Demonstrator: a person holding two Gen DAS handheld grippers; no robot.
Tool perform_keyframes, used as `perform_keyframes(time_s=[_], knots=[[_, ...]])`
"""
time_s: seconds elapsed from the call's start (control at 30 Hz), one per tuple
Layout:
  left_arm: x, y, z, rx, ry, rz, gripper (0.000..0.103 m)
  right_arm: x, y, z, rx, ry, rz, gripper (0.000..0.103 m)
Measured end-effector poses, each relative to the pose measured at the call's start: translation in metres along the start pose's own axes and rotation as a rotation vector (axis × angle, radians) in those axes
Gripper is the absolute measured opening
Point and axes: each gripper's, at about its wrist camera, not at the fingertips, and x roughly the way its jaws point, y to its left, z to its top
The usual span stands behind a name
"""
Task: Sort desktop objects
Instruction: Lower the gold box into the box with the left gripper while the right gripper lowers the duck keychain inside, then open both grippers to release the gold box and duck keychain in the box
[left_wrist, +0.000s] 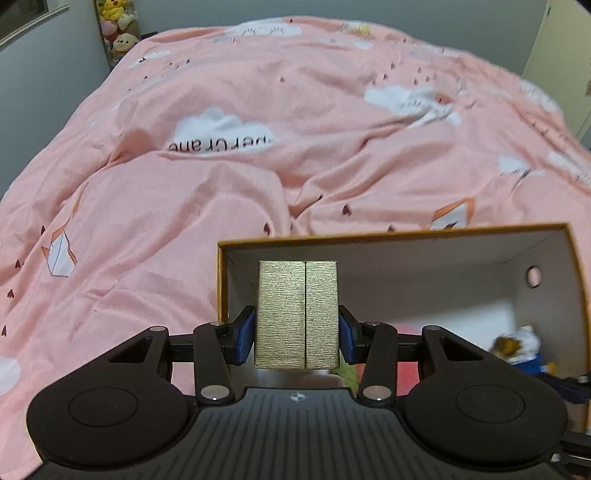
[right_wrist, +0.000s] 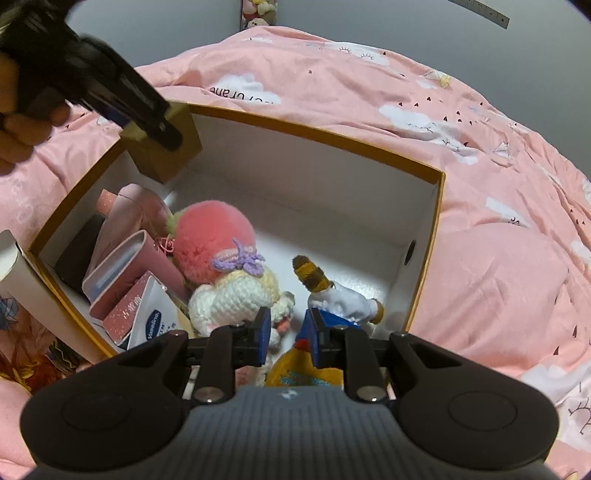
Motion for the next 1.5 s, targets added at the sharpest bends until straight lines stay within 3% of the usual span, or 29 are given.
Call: perform_keyframes(time_s=[0.13,0.4,0.97,1.27,1.5], knots=[[0.018,-0.001,-0.003,0.002,0.052,0.001,0.051,0.003,-0.003,-0.001,0.024,-0.007,0.002,0.022],[0.026,-0.017,-0.005,0.061,0.081,0.042,0.052,0.006,-0.006,-0.002,0.039,-0.031,0.004,0.027],[0.029,-0.025,-0.005,0.098,0.097,0.123,0.055,-0.003,-0.008,-0.004,0.042,-0.051,-0.019,0.037],[-0.025,-0.027,-0.015,0.088,-0.025,0.09,0.055,-0.015,-0.004,-0.007,0.06,-0.065,-0.016,0.038],[-0.09,-0.03,-0.049,0.107,-0.149,0.057,0.055,-0.04,0.009,-0.013,0.065,-0.13,0.012,0.045]])
